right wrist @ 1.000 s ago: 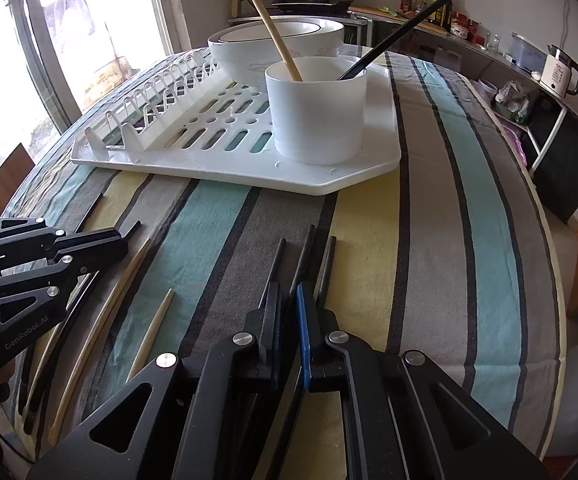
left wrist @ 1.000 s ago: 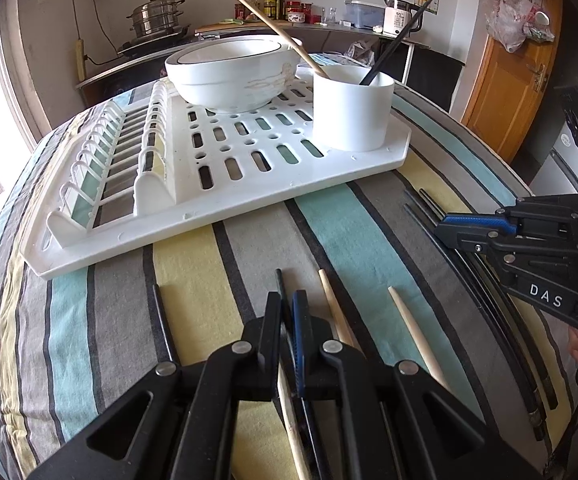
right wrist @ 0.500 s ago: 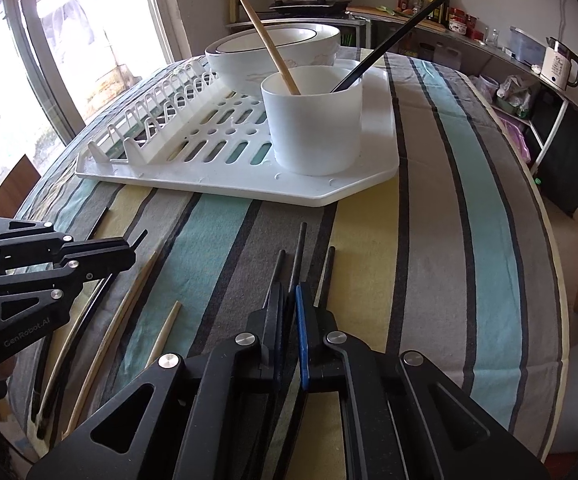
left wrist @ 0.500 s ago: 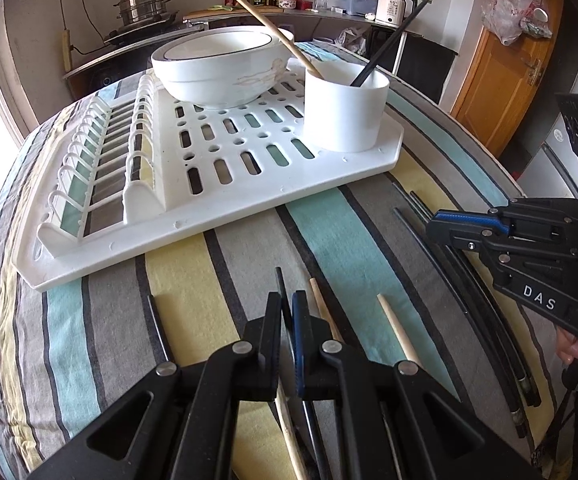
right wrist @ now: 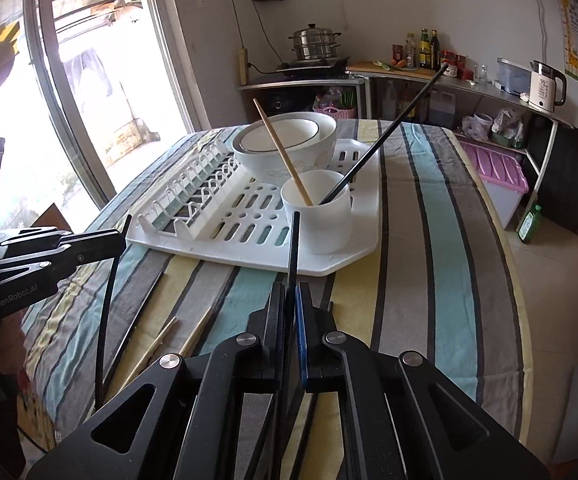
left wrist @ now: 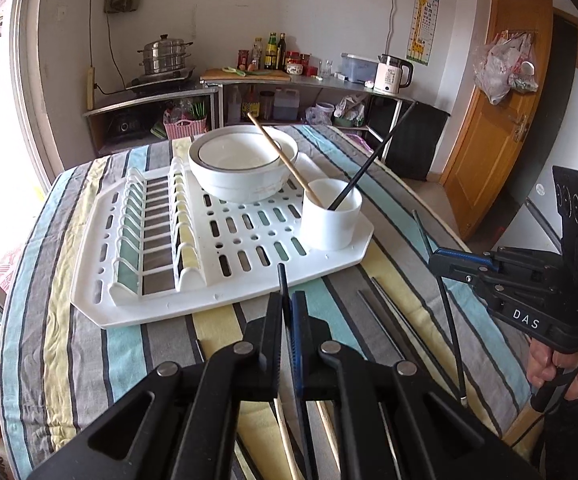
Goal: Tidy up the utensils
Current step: 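Lift the wooden chopstick with the left tool while the right tool carries the black chopstick to the white cup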
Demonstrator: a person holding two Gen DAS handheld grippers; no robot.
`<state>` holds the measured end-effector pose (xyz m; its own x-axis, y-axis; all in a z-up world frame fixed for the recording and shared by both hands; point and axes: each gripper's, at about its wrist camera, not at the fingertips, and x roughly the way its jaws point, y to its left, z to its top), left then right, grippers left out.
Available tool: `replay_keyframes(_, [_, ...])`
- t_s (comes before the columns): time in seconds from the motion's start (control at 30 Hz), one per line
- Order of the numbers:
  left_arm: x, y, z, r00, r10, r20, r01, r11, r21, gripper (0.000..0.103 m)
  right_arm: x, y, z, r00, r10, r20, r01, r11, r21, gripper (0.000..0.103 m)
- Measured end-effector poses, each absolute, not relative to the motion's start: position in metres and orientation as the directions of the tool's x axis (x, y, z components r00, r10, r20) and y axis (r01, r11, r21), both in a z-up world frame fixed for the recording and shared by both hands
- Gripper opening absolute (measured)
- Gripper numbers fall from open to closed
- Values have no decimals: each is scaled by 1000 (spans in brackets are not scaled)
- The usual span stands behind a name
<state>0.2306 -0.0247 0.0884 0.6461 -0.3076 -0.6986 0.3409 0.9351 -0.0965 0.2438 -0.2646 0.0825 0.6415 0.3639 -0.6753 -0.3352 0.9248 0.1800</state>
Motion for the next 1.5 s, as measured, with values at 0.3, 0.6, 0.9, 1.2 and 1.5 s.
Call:
replay_keyframes(0.3, [208, -23, 136, 724, -332, -605, 353, 931, -89, 4, 222, -271, 119, 715, 383, -585, -342, 921, 185, 5])
replay_keyframes(0.6, [204, -22, 156, 758, -343, -555, 345, 933, -106, 4, 215, -279, 133, 744, 388, -544, -340, 921, 192, 5])
replay_keyframes(0.9, [223, -26, 170, 771, -348, -534, 340, 933, -117, 4, 225, -280, 147, 765, 380, -519, -334, 924, 185, 4])
replay_keyframes(1.2, [256, -35, 187, 770, -348, -535, 333, 934, -130, 4, 248, -281, 168, 784, 372, -498, -325, 928, 182, 4])
replay_keyframes(1.5, [286, -49, 213, 780, -363, -509, 346, 929, -132, 4, 273, -282, 194, 811, 370, -454, -320, 929, 185, 4])
